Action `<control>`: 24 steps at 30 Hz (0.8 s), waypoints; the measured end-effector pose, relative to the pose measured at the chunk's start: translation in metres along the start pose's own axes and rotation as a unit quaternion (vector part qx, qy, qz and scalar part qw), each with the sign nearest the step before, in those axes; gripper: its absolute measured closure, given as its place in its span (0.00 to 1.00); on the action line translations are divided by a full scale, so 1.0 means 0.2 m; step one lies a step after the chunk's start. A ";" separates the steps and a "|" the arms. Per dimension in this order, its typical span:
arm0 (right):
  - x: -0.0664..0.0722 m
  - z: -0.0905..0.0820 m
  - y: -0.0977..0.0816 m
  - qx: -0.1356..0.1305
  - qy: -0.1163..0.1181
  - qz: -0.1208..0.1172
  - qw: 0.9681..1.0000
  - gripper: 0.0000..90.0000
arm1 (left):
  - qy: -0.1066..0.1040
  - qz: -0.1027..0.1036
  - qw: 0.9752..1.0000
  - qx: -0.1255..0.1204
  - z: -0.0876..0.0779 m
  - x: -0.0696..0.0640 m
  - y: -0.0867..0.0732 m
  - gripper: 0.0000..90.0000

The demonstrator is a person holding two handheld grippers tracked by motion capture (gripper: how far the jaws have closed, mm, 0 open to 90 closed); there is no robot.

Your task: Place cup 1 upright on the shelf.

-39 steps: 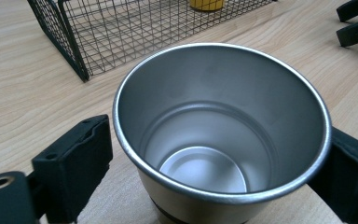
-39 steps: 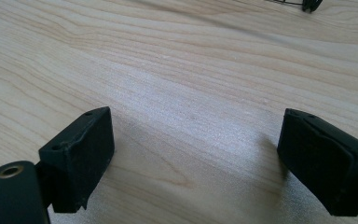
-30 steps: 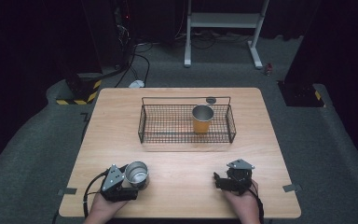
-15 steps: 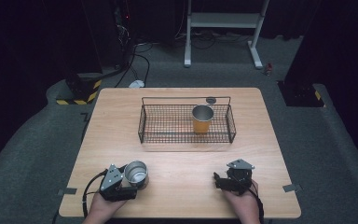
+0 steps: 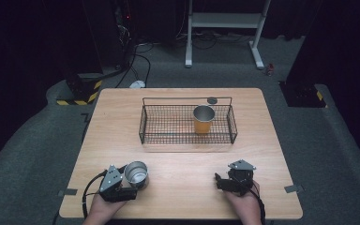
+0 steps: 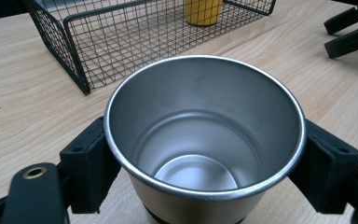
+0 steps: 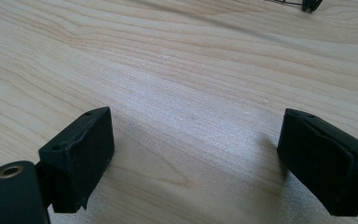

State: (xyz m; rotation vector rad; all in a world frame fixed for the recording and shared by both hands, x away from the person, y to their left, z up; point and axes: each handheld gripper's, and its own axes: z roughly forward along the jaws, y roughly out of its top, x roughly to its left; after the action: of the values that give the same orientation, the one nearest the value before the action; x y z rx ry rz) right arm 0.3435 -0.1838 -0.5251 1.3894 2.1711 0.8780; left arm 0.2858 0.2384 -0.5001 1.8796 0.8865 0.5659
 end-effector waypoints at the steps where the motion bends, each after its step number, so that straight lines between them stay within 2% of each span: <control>1: 0.00 0.00 0.00 -0.001 0.000 -0.001 1.000 0.12 | 0.000 0.001 1.000 -0.001 0.00 0.00 0.00 0.21; 15: 0.00 0.00 0.00 0.000 0.000 0.000 1.000 0.12 | 0.000 -0.001 1.000 -0.012 -0.01 0.00 0.02 0.21; 24: 0.00 0.00 0.00 0.000 0.000 -0.001 1.000 0.12 | -0.009 -0.014 1.000 -0.019 -0.02 -0.01 0.05 0.21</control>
State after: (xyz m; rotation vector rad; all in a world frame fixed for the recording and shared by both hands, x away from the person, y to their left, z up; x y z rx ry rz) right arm 0.3437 -0.1840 -0.5251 1.3863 2.1718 0.8784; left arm 0.2858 0.2367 -0.4903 1.8330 0.8828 0.5433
